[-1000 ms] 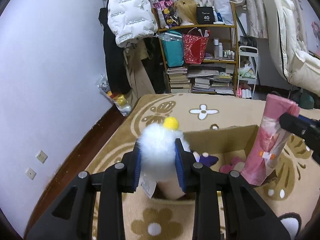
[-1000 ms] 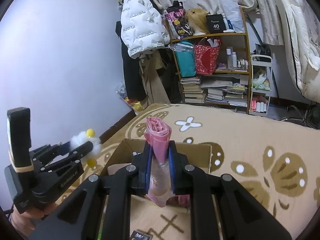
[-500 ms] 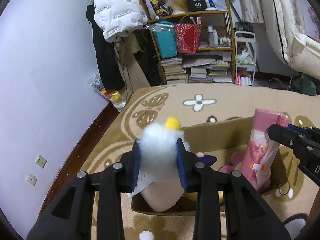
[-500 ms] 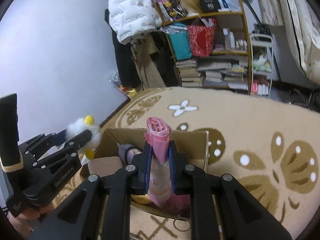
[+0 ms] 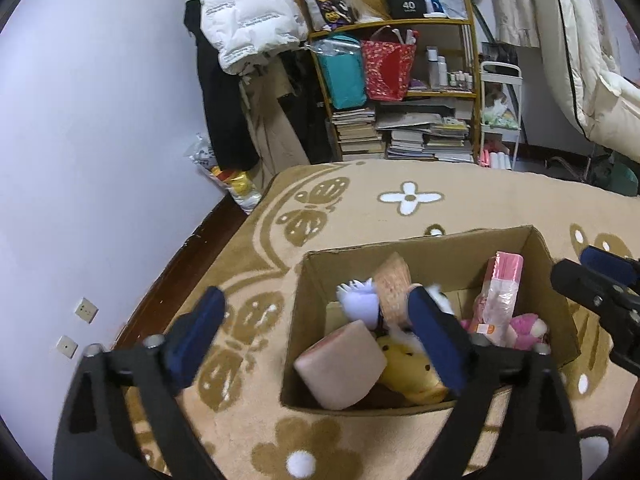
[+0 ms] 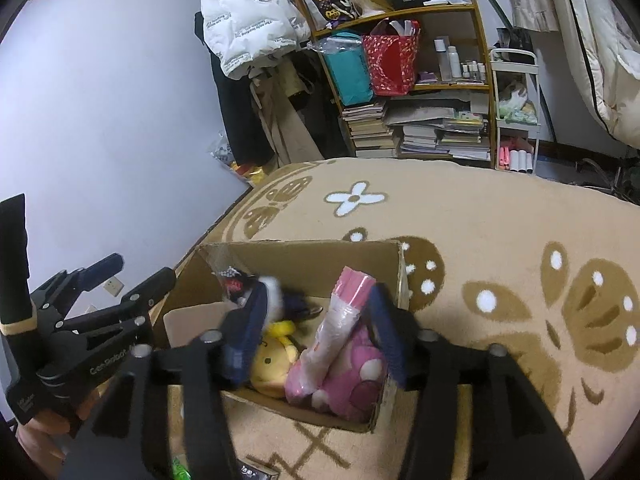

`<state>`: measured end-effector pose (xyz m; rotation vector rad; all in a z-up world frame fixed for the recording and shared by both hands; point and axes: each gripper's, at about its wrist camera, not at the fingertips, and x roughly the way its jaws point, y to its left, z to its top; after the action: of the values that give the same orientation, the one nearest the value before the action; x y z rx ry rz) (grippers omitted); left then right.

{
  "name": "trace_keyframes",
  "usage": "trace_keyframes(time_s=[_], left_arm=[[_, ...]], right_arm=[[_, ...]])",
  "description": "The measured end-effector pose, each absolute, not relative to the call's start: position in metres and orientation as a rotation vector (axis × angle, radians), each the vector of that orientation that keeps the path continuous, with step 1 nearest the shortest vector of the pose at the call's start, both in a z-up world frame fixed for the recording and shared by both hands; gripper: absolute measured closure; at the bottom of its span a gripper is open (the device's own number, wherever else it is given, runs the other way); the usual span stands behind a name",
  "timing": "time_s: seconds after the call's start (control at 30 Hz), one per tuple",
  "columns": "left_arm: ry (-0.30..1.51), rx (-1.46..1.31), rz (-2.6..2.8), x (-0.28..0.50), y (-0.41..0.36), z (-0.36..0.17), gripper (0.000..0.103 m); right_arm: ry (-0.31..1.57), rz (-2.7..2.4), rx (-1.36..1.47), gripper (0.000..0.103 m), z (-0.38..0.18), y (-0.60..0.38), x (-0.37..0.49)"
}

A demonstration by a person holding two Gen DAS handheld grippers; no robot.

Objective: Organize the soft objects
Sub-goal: 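Open left tool over box to drop keychain while right tool drops pink roll, then move both open tools back toward the tissue packs on the rug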

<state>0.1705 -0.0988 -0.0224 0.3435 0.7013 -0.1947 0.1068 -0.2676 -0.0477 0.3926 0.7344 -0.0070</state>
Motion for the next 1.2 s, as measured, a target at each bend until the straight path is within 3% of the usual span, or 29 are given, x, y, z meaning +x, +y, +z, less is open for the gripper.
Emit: trace_keyframes(time_s=[0.13, 0.3, 1.2], left_arm=[[0.678, 0.344, -0.169, 0.162, -0.088, -0.012, 0.0], [0.67, 0.357, -0.156, 0.146, -0.075, -0.004, 0.0], [0.837, 0.274, -0.138, 0.076, -0.014, -0.03, 0.0]], right_arm=[[0.733, -0.005, 0.402, 0.015, -0.042, -0.264, 0.097], [0.738, -0.005, 0.419, 0.002, -0.036, -0.256, 0.085], [0.871, 0.07, 0.44, 0.001, -0.06, -0.201, 0.041]])
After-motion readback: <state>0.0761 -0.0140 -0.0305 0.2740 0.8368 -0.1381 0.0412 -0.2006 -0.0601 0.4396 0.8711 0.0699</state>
